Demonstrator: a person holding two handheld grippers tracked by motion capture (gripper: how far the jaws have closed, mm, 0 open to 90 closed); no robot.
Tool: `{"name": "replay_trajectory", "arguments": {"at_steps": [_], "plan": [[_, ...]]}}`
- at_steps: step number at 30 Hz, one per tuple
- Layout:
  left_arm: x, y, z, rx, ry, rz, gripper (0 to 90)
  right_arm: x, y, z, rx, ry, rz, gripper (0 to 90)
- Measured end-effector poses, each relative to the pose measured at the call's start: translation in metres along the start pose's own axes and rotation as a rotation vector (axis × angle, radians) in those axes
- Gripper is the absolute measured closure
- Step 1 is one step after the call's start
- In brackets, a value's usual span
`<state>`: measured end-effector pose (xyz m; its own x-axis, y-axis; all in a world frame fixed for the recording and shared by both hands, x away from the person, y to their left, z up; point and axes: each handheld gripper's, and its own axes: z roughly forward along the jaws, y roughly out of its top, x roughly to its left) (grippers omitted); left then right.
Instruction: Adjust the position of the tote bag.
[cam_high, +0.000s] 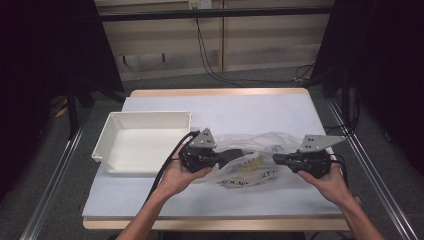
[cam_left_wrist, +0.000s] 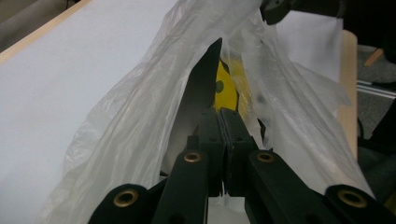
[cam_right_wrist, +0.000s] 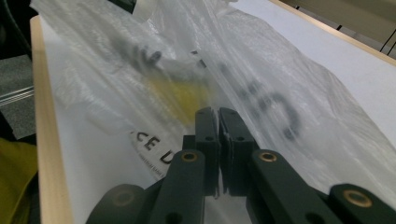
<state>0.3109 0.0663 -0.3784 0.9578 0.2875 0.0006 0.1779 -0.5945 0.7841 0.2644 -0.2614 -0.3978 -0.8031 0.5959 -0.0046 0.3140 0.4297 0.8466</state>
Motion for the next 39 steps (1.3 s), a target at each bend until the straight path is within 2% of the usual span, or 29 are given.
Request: {"name": "replay_trajectory", "arguments": {"at_steps": [6, 8, 10, 12, 13, 14, 16, 19, 20, 22, 23, 24, 27, 28, 31, 36, 38, 39], "plan": [[0.005, 0.001, 0.019, 0.042, -0.010, -0.004, 87.4, -0.013, 0.011, 0.008, -0.023, -0.027, 0.011, 85.2], [0.004, 0.002, 0.022, 0.040, -0.040, -0.006, 87.3, -0.015, 0.018, 0.008, -0.036, -0.029, 0.004, 84.6], [0.003, 0.002, 0.024, 0.039, -0.045, 0.002, 87.3, -0.017, 0.023, 0.008, -0.045, -0.035, 0.003, 83.8], [-0.002, 0.003, 0.029, 0.049, -0.074, 0.025, 87.3, -0.020, 0.027, 0.010, -0.056, -0.036, 0.004, 83.1], [-0.002, 0.003, 0.029, 0.049, -0.074, 0.025, 87.3, -0.020, 0.027, 0.010, -0.056, -0.036, 0.004, 83.1], [-0.007, 0.004, 0.033, 0.060, -0.099, 0.054, 86.8, -0.023, 0.030, 0.013, -0.055, -0.048, 0.005, 81.9], [-0.010, 0.004, 0.037, 0.085, -0.106, 0.074, 86.3, -0.024, 0.033, 0.020, -0.046, -0.031, -0.010, 81.1], [-0.011, 0.004, 0.042, 0.101, -0.117, 0.083, 86.3, -0.021, 0.038, 0.028, -0.036, -0.024, -0.021, 81.5], [-0.013, 0.003, 0.044, 0.110, -0.121, 0.086, 86.4, -0.020, 0.040, 0.035, -0.014, -0.016, -0.020, 81.6], [-0.014, 0.002, 0.044, 0.108, -0.117, 0.081, 86.4, -0.022, 0.036, 0.041, 0.023, -0.035, -0.023, 81.9], [-0.012, -0.002, 0.041, 0.123, -0.108, 0.082, 86.4, -0.024, 0.032, 0.042, 0.044, -0.045, -0.015, 82.0], [-0.011, -0.005, 0.040, 0.121, -0.100, 0.069, 86.4, -0.026, 0.027, 0.043, 0.063, -0.059, -0.013, 82.1], [-0.007, -0.012, 0.038, 0.139, -0.082, 0.057, 85.2, -0.034, 0.013, 0.037, 0.096, -0.113, 0.028, 82.0], [-0.002, -0.020, 0.038, 0.155, -0.069, 0.032, 84.6, -0.036, 0.010, 0.034, 0.107, -0.126, 0.040, 82.1], [0.002, -0.028, 0.037, 0.164, -0.058, 0.012, 84.7, -0.041, 0.001, 0.028, 0.144, -0.175, 0.048, 82.7], [0.002, -0.037, 0.037, 0.207, -0.041, 0.010, 84.6, -0.045, -0.013, 0.025, 0.176, -0.192, 0.059, 83.7], [0.001, -0.044, 0.040, 0.242, -0.022, 0.014, 84.6, -0.046, -0.025, 0.025, 0.232, -0.208, 0.057, 84.2], [0.001, -0.044, 0.040, 0.242, -0.022, 0.014, 84.6, -0.046, -0.025, 0.025, 0.232, -0.208, 0.057, 84.2]]}}
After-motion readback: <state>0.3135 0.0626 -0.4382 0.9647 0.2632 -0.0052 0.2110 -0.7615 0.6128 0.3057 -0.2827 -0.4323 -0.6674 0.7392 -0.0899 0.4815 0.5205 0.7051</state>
